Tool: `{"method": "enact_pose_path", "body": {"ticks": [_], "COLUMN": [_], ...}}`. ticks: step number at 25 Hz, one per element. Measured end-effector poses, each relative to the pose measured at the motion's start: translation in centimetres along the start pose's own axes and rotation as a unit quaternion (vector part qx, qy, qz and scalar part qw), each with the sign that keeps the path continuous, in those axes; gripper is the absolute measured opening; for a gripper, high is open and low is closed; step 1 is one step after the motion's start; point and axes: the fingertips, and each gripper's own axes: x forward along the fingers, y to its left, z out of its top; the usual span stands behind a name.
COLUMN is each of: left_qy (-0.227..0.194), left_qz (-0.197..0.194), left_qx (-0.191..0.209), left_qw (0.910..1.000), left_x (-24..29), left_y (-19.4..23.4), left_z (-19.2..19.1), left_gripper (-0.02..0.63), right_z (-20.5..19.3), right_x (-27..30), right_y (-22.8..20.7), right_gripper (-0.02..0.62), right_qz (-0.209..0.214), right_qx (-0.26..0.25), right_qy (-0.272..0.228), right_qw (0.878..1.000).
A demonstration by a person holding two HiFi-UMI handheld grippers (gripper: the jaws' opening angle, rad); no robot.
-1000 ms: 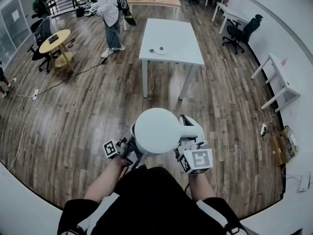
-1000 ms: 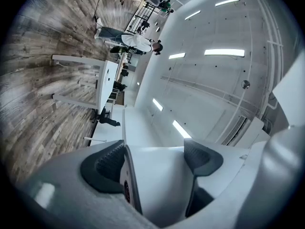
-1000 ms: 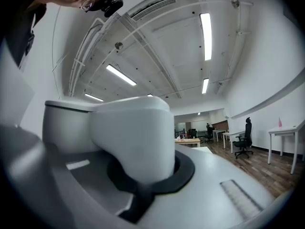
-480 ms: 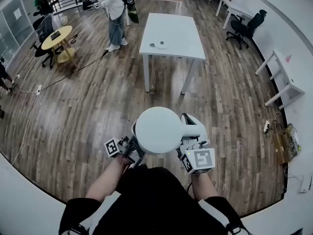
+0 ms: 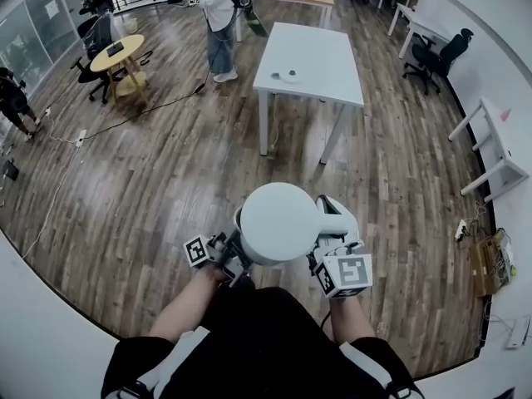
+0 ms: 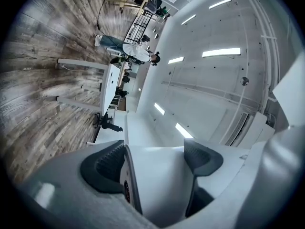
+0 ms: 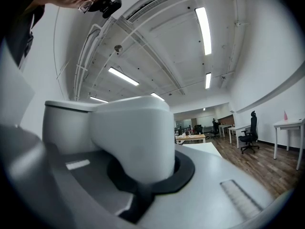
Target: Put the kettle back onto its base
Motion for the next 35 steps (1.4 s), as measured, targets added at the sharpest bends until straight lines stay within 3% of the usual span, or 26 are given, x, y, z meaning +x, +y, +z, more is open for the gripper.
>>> {"method": "enact_pose_path", "body": {"ticks": [7,19,35], "left_qy": [0.006,0.012,0.035], "left_qz": [-0.007,-0.021,-0.01], "left_qx": [-0.006,-0.016,-0.027], "left_qw": [0.9999,0.9996,0.999], "left_x": [1.9,6.5,8.8], "left_y": [0.9,1.9,3.4], "left_z": [2.2,10.1,16.9], "left_gripper": [0.394,0.394,0.394], "right_z": [0.1,0.4,-0.7], "right_x": [2.7,11.6,18.1], "right_y": [-0.7,-1.1,-0.7], "right_gripper": [0.006,0.006,0.006], "right_qz": [-0.001,-0.009,-0.032], "right_qx": [-0.012,-0.027,-0.026], "right_qy": [0.0,0.003,-0.001], "right_qw": [1.0,1.0,0.999]}}
